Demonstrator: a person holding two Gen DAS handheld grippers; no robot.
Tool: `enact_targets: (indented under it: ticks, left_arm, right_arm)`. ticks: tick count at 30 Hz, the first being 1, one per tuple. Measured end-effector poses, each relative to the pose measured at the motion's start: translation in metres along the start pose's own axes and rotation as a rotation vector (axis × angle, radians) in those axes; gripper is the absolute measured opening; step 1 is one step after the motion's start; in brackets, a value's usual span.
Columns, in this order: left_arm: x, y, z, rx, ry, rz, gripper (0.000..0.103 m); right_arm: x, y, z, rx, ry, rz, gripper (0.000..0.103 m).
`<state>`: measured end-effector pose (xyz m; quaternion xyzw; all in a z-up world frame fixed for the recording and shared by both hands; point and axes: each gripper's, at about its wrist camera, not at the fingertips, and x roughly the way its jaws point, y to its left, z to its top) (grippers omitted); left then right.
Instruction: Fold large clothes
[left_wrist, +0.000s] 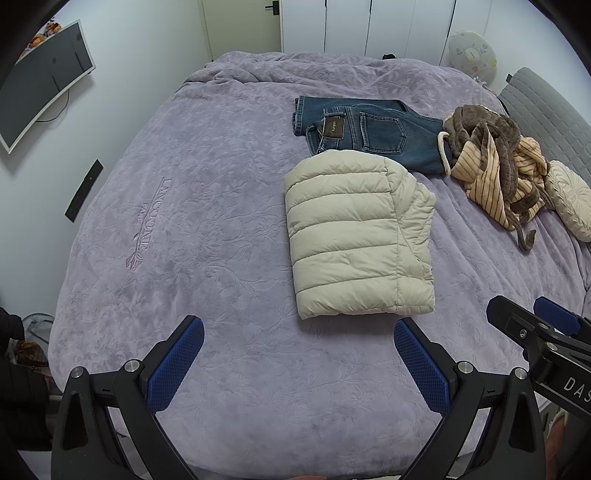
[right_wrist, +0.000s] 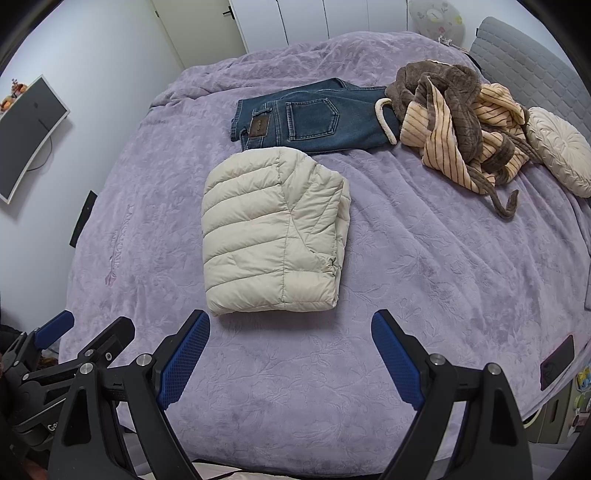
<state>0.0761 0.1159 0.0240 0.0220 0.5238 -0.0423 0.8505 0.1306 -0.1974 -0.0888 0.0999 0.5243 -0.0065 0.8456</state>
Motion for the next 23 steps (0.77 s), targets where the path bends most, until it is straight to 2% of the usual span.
enact_targets:
  ticks: [16, 23]
  left_arm:
    - [0.0015, 0.0029, -0.0011, -0.016, 0.005, 0.011, 0.103]
    - [-0.0052, 0.0026, -0.0009, -0.010, -0.018, 0.002, 0.103]
  right_arm:
    - [0.0017, -0.0003, 0.0035, -0.007, 0.003, 0.002, 0.091]
    - [0.0022, -0.0004, 0.0033, -0.004, 0.004, 0.002, 0.091]
